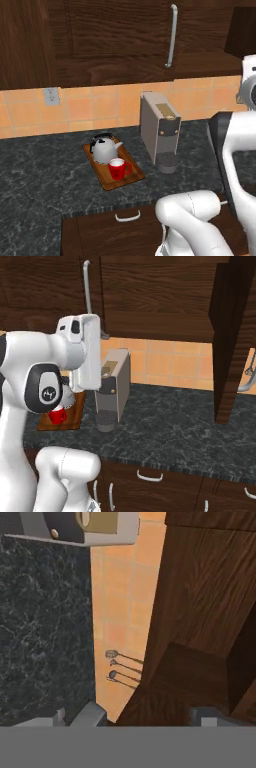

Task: Pick the kettle from the counter and place it on the tray. Then pick the mug from the cabinet and place it on the tray. Then close the cabinet doors.

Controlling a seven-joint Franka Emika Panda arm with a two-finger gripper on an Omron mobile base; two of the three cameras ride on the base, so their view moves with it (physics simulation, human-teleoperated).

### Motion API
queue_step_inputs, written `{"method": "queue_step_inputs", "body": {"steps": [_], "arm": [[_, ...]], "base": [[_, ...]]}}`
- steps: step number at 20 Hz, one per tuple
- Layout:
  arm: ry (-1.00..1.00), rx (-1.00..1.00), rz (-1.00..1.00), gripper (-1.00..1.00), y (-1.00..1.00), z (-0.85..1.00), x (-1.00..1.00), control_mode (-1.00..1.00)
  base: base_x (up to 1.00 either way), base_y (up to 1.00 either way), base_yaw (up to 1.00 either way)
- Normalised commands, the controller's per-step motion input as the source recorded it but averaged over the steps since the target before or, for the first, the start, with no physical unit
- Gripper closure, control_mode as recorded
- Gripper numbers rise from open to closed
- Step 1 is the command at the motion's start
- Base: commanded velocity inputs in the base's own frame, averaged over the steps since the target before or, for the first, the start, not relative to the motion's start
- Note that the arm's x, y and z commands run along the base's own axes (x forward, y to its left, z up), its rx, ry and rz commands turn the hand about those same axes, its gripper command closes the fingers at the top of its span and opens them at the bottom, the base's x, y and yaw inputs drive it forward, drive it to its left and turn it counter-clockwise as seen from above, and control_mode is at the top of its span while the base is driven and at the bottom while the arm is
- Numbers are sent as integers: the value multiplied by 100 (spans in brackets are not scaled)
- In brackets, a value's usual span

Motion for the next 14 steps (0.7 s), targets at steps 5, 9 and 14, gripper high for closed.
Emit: {"method": "queue_step_inputs", "body": {"steps": [5,9,14], "arm": [[0,14,-31,-100,-81,-1,-32,-100],[-1,13,-21,-100,-90,0,-39,-100],[-8,3,-20,-100,-68,0,-56,-100]], "base": [[0,0,0],[0,0,0],[0,0,0]]}}
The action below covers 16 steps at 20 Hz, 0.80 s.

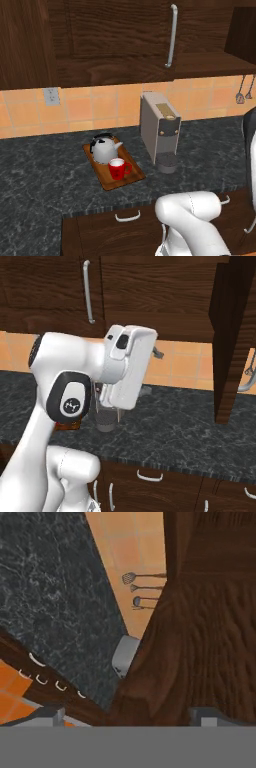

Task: Pick the kettle from the counter and place it on the tray. Then pick the mug from the cabinet and place it on the tray. Then close the cabinet doors.

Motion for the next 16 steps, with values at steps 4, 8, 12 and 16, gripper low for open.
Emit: {"method": "queue_step_inputs", "body": {"steps": [4,8,12,16], "arm": [[-10,0,-17,-100,-48,0,-57,-100],[-13,0,-18,-100,-44,0,-53,-100],[-7,0,-23,-100,-48,0,-43,-100],[-3,0,-22,-100,-48,0,-37,-100]], "base": [[0,0,0],[0,0,0],[0,0,0],[0,0,0]]}}
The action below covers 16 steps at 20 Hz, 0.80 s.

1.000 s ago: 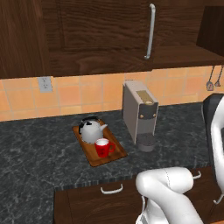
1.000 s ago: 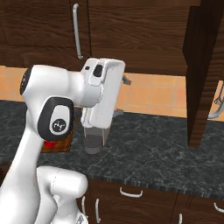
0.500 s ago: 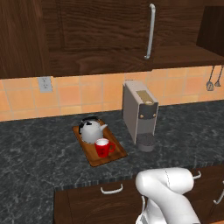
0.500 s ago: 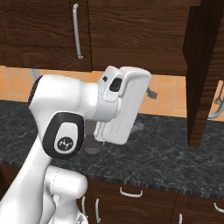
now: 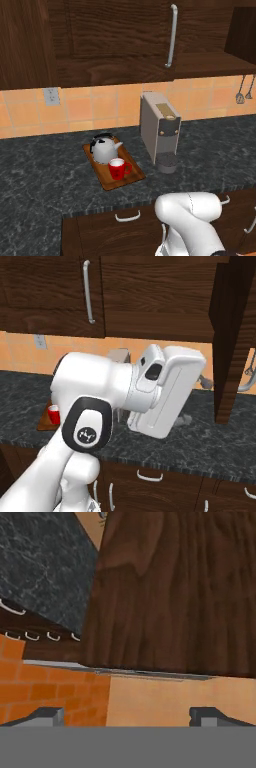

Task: Pick the kettle from the counter and place it on the tray. Then pick the mug from the cabinet and place it on the tray. Then close the cabinet doors.

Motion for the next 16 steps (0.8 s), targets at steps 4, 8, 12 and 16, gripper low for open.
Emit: {"method": "queue_step_inputs", "body": {"steps": [4,8,12,16], "arm": [[-4,0,-15,-100,-40,4,-31,-100],[-7,-1,-9,-100,-40,0,-40,-100],[0,-5,-7,-100,-49,0,-4,-100],[7,-10,-1,-100,-54,0,3,-100]], "base": [[0,0,0],[0,0,0],[0,0,0],[0,0,0]]}}
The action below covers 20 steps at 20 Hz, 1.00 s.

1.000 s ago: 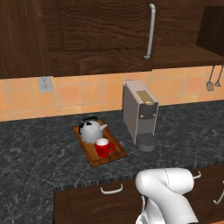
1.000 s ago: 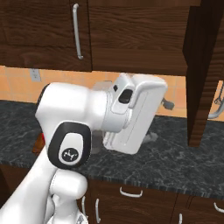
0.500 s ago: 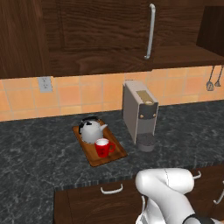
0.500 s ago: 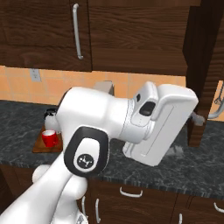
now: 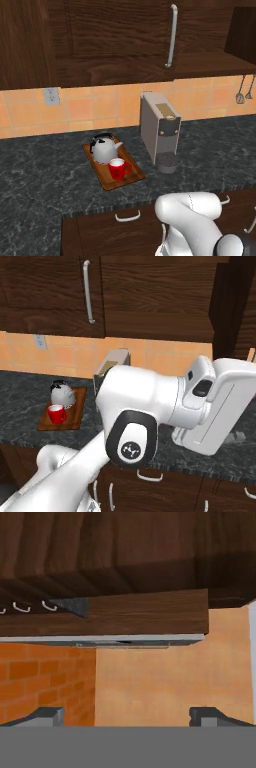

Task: Pick the kettle from the counter and place it on the tray. Then pick the mug from the cabinet and place it on the tray. Then close the cabinet doors.

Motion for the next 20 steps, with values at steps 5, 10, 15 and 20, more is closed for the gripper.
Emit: {"method": "queue_step_inputs", "body": {"steps": [5,10,15,20], "arm": [[2,-12,2,-100,-33,0,14,-100],[3,-5,9,-100,-13,0,39,-100],[8,-2,15,-100,-3,0,38,-100],[7,-5,24,-100,5,0,31,-100]], "base": [[0,0,0],[0,0,0],[0,0,0],[0,0,0]]}}
